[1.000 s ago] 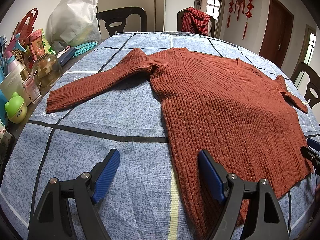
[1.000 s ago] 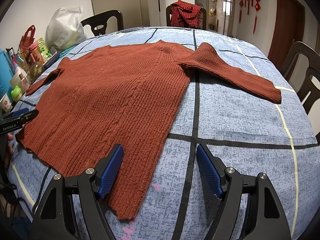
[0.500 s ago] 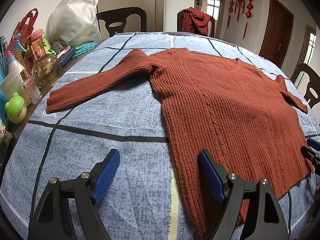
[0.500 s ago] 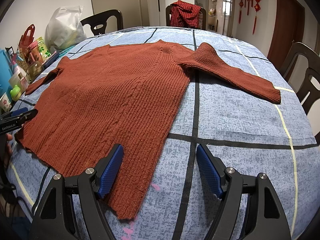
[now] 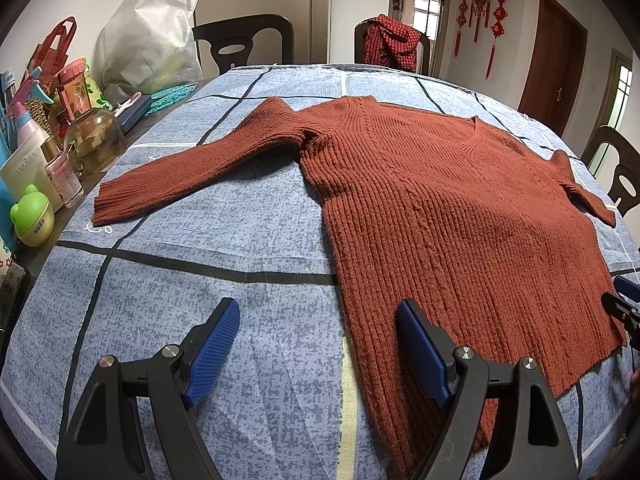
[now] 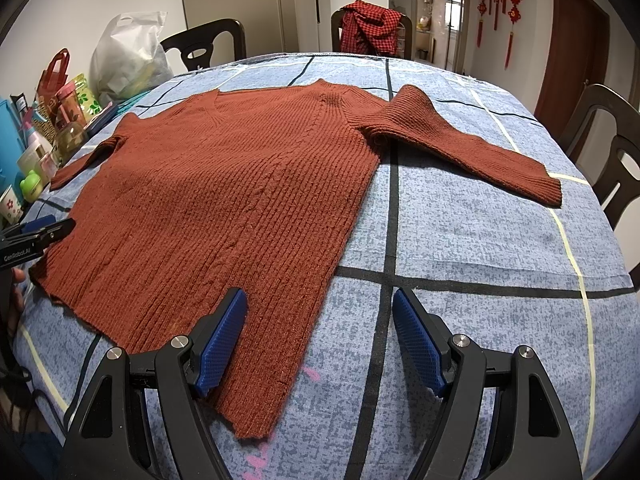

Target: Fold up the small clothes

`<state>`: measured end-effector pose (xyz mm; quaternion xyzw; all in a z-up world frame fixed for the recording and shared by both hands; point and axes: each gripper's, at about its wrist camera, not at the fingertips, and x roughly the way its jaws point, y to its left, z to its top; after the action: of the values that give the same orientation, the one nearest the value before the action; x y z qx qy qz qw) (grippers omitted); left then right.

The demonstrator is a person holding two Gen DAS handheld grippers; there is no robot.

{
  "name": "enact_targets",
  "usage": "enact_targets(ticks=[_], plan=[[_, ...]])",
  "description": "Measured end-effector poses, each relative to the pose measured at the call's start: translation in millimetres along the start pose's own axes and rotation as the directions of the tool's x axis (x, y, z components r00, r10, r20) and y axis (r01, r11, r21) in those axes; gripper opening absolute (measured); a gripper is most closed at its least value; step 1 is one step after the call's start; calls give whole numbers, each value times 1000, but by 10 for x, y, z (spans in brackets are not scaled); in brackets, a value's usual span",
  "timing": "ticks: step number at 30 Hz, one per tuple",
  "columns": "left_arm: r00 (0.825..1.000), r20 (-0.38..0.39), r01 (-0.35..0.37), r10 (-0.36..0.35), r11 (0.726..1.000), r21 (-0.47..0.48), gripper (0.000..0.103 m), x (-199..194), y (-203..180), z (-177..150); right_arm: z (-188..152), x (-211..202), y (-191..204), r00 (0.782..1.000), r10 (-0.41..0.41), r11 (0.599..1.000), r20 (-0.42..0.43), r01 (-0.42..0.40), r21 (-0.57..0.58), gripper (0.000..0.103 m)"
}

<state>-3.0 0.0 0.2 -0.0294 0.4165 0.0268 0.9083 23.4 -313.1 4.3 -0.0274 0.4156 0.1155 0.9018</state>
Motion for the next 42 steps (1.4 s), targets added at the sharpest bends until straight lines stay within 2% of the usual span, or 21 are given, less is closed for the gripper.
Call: enact_targets(ticks=[29,42], plan=[[1000,-12,-8,8,1000,11,83,12,-1,9,73,50,12,999,1,1000,-47,-1,-2,75],[1000,-20,-6,6,1000,6,80,-10,-2,90,217,-83,101,1000,16,999,5,-16,-36,75]])
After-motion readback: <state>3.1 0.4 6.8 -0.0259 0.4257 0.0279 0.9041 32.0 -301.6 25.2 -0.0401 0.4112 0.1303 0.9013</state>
